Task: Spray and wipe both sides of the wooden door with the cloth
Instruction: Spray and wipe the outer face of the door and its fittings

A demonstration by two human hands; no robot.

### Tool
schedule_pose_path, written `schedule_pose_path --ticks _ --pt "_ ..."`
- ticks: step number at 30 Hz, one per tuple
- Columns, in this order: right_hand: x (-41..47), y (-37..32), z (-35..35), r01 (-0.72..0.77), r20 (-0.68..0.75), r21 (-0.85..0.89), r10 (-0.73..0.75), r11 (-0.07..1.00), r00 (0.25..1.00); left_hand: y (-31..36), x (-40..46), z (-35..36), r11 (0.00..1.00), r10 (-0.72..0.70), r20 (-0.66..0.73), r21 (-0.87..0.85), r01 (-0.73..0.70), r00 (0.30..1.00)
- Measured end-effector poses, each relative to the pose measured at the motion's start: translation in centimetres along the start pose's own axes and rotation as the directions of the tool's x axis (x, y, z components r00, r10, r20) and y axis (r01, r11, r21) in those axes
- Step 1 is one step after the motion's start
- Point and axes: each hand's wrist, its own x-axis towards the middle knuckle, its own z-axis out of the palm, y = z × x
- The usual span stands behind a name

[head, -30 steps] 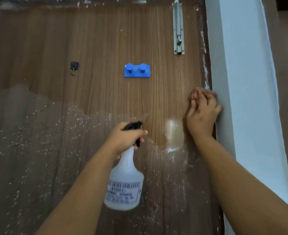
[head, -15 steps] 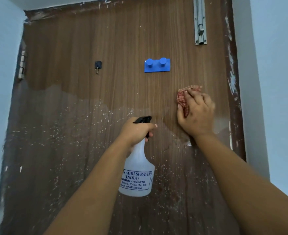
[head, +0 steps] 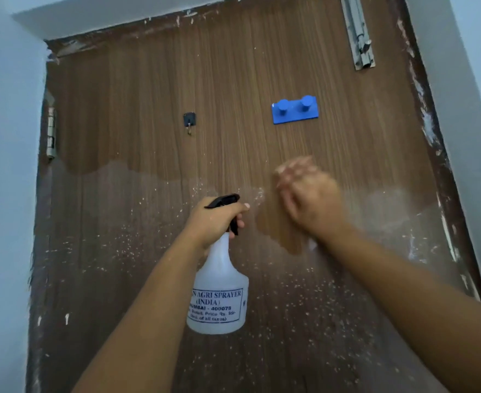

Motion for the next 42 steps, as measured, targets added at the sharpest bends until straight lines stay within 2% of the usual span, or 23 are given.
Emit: schedule_pose_path --ticks 3,5,7,9,11,12,14,16,17,18,19,20,21,23,25,27,29,31,33,35,39,40,42 --pt "2.5 3.5 -0.9 -0.473 -0.26 -0.052 0.445 0.88 0.857 -0.6 0.6 -2.6 1.0 0.015 0.02 -0.01 -0.015 1.0" --pt "2.5 0.7 0.6 -0.63 -0.309 -0.051 0.588 0.775 0.748 -1.0 0.9 -4.1 1.0 0.021 0.004 0.009 -0.021 1.0" --pt "1.6 -4.6 2.5 -0.557 -0.221 -0.071 0.531 0.828 0.818 -1.6 1.0 -5.3 0.999 0.022 -0.048 0.027 -0.021 0.999" --pt "0.5 -7.5 3.6 -0.309 -0.103 -0.088 0.3 0.947 0.948 -2.0 0.9 -5.9 0.998 0.016 -0.044 0.064 -0.013 0.999" --pt "0.9 -7.7 3.7 -0.157 -0.042 -0.07 0.154 0.985 0.987 -2.7 0.4 -7.1 0.996 -0.01 0.054 0.088 0.005 0.998" --pt "1.3 -7.0 3.6 -0.187 -0.06 -0.05 0.184 0.981 0.981 -3.0 0.1 -7.4 0.997 -0.022 0.097 0.073 0.015 0.995" --pt "2.6 -5.6 3.4 -0.456 -0.211 0.006 0.447 0.89 0.869 -4.0 -0.2 -8.6 1.0 -0.016 0.127 -0.005 0.017 0.992" --pt "4.1 -6.2 3.7 -0.753 -0.357 0.091 0.727 0.652 0.587 -4.8 -0.1 -9.8 0.997 -0.009 0.121 -0.077 0.019 0.993" --pt "4.6 -7.5 4.3 -0.789 -0.374 0.093 0.755 0.608 0.538 -4.9 -0.1 -10.3 0.994 -0.011 0.12 -0.102 0.023 0.993" --pt "4.8 -9.6 5.3 -0.739 -0.361 0.06 0.704 0.671 0.611 -4.8 0.1 -10.9 0.992 -0.007 0.124 -0.121 0.022 0.992" --pt "4.5 -12.1 6.5 -0.611 -0.29 0.018 0.589 0.792 0.755 -4.7 0.4 -11.4 0.992 0.004 0.12 -0.129 0.012 0.993" --pt "3.6 -14.7 7.6 -0.414 -0.163 -0.013 0.407 0.91 0.899 -4.6 0.6 -12.0 0.99 0.017 0.109 -0.139 -0.001 0.994" --pt "2.4 -17.1 8.5 -0.195 -0.011 -0.004 0.195 0.981 0.981 -4.5 0.8 -12.4 0.988 0.033 0.093 -0.15 -0.019 0.995" --pt "-0.3 -20.1 9.3 0.182 0.226 0.069 -0.193 0.981 0.955 -4.2 1.0 -13.1 0.985 0.049 0.081 -0.172 -0.035 0.996" --pt "0.3 -19.0 8.5 0.336 0.312 0.137 -0.362 0.932 0.878 -4.2 1.1 -13.8 0.988 0.04 0.082 -0.152 -0.028 0.996" --pt "2.6 -15.4 7.3 0.241 0.234 0.075 -0.252 0.968 0.939 -4.5 1.2 -14.3 0.992 0.032 0.069 -0.121 -0.023 0.997" --pt "5.2 -10.3 5.9 -0.138 -0.004 -0.074 0.138 0.988 0.99 -4.8 1.1 -14.6 0.992 0.019 0.057 -0.128 -0.012 0.998" --pt "6.6 -6.4 4.3 -0.584 -0.207 -0.053 0.563 0.81 0.8 -5.4 1.0 -14.8 0.994 0.003 0.048 -0.106 0.002 0.999" --pt "6.6 -6.5 4.3 -0.797 -0.263 0.0 0.769 0.603 0.582 -6.0 0.8 -14.9 0.998 -0.002 0.058 -0.068 0.006 0.998" --pt "6.2 -9.0 4.9 -0.794 -0.279 -0.011 0.761 0.607 0.586 -6.5 0.9 -15.2 0.998 -0.009 0.064 -0.062 0.013 0.998" --pt "4.7 -15.6 7.8 -0.668 -0.108 -0.024 0.663 0.744 0.741 -6.4 1.1 -15.7 0.998 0.011 0.063 -0.067 -0.006 0.998" --pt "4.5 -17.6 8.7 -0.566 -0.058 -0.031 0.563 0.824 0.824 -6.2 1.3 -15.9 0.996 0.021 0.039 -0.089 -0.018 0.999" --pt "3.7 -21.6 10.8 -0.171 0.101 -0.003 0.171 0.985 0.98 -5.8 1.7 -16.5 0.989 0.034 -0.018 -0.143 -0.036 0.999"
